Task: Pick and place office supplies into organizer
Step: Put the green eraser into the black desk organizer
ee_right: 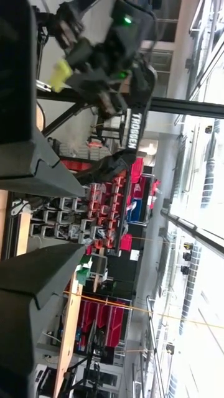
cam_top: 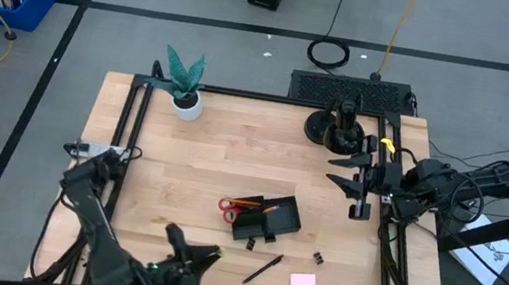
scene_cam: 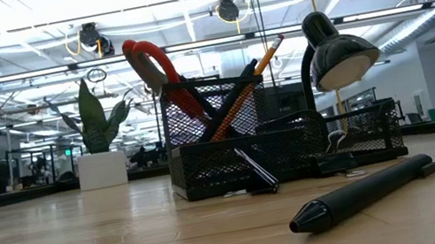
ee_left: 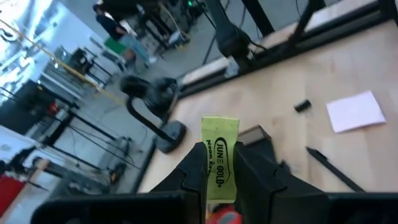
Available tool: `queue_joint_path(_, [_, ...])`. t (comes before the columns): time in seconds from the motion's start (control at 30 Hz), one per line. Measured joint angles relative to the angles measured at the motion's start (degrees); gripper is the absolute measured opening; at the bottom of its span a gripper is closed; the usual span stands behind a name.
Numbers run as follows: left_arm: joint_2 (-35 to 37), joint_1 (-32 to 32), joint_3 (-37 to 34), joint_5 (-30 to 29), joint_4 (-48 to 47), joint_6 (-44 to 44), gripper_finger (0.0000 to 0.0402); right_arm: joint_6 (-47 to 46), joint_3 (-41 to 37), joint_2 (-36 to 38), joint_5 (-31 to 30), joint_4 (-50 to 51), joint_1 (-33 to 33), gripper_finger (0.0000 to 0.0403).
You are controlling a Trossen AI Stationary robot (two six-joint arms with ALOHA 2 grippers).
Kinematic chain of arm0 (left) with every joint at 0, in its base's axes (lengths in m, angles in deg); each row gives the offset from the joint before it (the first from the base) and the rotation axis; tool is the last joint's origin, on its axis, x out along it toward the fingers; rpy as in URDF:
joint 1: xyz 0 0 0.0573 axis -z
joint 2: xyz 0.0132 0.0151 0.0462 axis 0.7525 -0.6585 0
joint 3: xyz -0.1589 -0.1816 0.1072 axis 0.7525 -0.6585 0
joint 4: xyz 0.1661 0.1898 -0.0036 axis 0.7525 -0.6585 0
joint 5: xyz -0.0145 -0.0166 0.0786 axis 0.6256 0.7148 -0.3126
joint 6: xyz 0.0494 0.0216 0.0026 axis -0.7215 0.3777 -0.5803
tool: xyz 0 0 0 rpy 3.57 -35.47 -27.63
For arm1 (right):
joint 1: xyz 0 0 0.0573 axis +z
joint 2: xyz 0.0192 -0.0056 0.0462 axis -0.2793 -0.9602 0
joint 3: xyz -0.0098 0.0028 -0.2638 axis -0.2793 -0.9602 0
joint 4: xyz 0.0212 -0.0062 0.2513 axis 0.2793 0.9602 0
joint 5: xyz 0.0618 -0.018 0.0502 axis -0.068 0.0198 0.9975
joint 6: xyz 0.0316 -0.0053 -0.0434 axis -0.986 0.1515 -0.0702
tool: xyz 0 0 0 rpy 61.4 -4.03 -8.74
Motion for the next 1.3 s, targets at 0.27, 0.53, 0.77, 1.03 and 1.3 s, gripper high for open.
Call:
queue_joint_path(0.27, [6.42,2.48,0.00,-3.68,-5.46,-0.24,0.0063,-0.02,0.00,0.00,0.01,0.68,0.03,0.0123])
queue_joint_path(0.53, [12.03,7.11,0.00,-6.62,-8.56,2.96,0.0063,-0.02,0.00,0.00,0.23,1.00,0.03,0.0123])
queue_joint_path(0.77, [14.16,13.36,0.00,-8.23,-8.58,5.62,0.0063,-0.02,0.00,0.00,0.27,1.01,0.03,0.0123])
queue_joint_path(1.03, [14.06,19.97,-1.57,-13.59,-8.87,9.33,0.0063,-0.02,0.00,0.00,0.30,1.04,0.03,0.0123])
queue_joint_path(1.3, [14.05,21.72,-3.18,-15.48,-8.87,11.12,0.0063,-0.04,0.00,0.00,0.32,1.01,0.05,0.0123])
